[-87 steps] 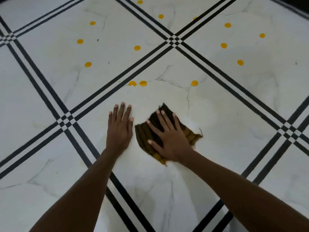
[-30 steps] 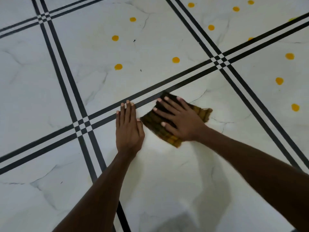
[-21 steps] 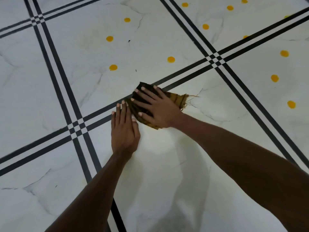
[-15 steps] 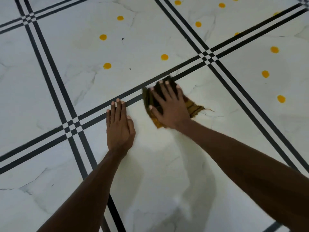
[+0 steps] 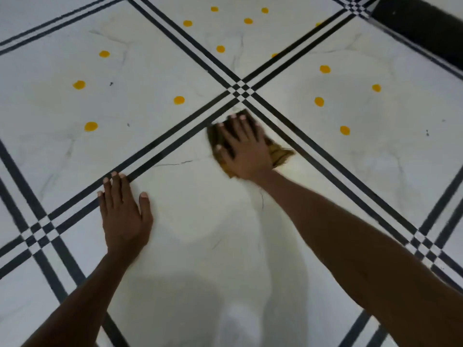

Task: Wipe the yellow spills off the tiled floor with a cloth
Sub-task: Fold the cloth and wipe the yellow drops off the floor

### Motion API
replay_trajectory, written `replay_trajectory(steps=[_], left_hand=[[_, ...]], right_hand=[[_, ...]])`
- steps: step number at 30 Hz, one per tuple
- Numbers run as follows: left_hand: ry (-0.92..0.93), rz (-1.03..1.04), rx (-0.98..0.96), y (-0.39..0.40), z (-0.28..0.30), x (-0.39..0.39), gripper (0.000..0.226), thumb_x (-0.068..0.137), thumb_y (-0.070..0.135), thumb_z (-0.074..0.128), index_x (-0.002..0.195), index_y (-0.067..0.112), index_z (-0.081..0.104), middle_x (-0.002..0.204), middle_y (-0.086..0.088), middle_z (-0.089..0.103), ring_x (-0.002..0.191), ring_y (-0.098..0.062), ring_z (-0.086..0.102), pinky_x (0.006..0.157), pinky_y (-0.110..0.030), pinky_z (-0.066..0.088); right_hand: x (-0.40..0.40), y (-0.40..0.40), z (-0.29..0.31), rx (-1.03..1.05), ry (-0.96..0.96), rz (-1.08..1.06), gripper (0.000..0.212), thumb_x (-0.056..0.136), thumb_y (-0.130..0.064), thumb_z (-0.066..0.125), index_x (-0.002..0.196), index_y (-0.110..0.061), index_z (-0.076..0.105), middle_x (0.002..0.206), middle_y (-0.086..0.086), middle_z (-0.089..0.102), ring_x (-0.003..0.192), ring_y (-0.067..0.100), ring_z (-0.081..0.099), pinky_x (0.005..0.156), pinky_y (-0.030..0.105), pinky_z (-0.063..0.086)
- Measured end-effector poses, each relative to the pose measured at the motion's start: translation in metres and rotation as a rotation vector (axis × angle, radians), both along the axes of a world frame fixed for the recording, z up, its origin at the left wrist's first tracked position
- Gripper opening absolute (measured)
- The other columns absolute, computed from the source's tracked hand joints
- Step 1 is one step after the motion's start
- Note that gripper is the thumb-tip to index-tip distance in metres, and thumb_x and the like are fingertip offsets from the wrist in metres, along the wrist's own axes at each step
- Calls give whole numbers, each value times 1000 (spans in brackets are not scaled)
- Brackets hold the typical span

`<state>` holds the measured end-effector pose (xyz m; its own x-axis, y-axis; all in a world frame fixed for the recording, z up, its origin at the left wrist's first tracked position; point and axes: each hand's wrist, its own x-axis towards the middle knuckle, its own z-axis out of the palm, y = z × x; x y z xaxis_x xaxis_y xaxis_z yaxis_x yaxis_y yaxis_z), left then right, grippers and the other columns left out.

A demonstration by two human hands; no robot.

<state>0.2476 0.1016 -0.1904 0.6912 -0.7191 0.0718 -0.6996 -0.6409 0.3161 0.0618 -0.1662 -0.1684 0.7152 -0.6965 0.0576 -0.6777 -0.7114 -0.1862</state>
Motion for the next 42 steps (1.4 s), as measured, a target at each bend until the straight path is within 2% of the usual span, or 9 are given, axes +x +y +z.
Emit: replay_trajectory(steps=[5,9,12,16,22,27,30,34,42], left_hand=[[63,20,-27,-12,13,-12,70,107,45,21,162,2,18,172,-18,15,162,-29,5,132,-51,4],[79,-167,-110,-50,25,-48,62,109,37,28,160,-1,27,169,-18,25,162,-29,11,132,-46,9],[213,-260,-140,-91,28,-90,61,109,37,29,159,1,32,169,-16,28,161,-26,13,131,-47,18],[334,-421,-110,-139,28,-135,59,109,38,27,153,2,43,163,-18,38,159,-32,20,131,-43,18],[454,-276,-68,-159,41,-167,41,104,27,56,134,-1,55,164,-20,34,157,-35,21,127,-44,25],[528,-375,-2,-164,56,-188,17,100,18,63,112,6,61,128,-11,56,120,-25,52,89,-24,40],[773,-281,-2,-164,74,-193,22,105,25,58,120,10,55,114,-6,61,104,-20,59,81,-25,48],[1020,-305,-17,-168,102,-184,24,103,28,60,124,22,50,127,-8,67,115,-24,65,91,-35,60],[1026,-592,-162,-199,162,-166,38,95,6,70,131,17,62,102,-5,74,96,-16,72,79,-21,58]], right_hand=[[-106,77,3,17,70,513,66,107,-61,37,166,-34,24,177,-1,12,165,21,3,132,53,2],[-161,16,1,15,74,13,65,107,-62,29,166,-34,24,176,4,18,164,27,12,128,63,15],[-117,5,-3,63,49,-363,72,106,-63,23,166,-25,24,175,13,16,163,34,12,130,63,5],[-82,56,-7,75,22,-121,69,106,-52,21,166,-18,23,175,13,18,163,33,12,129,61,11],[-141,91,-4,210,-52,-20,62,110,-47,22,166,-19,26,175,3,21,164,22,12,133,48,5],[-163,74,15,328,-318,-210,48,109,-26,40,156,-14,46,151,13,54,139,32,50,116,51,42],[-169,58,33,450,-291,-319,57,105,-21,57,159,-22,40,152,17,41,139,38,39,118,52,39],[-174,34,61,673,-10,-225,77,92,-31,77,159,-27,38,165,14,22,155,41,14,126,54,20],[-215,-1,114,753,-195,-300,41,77,-41,91,106,-15,79,109,7,77,110,25,70,100,40,53]])
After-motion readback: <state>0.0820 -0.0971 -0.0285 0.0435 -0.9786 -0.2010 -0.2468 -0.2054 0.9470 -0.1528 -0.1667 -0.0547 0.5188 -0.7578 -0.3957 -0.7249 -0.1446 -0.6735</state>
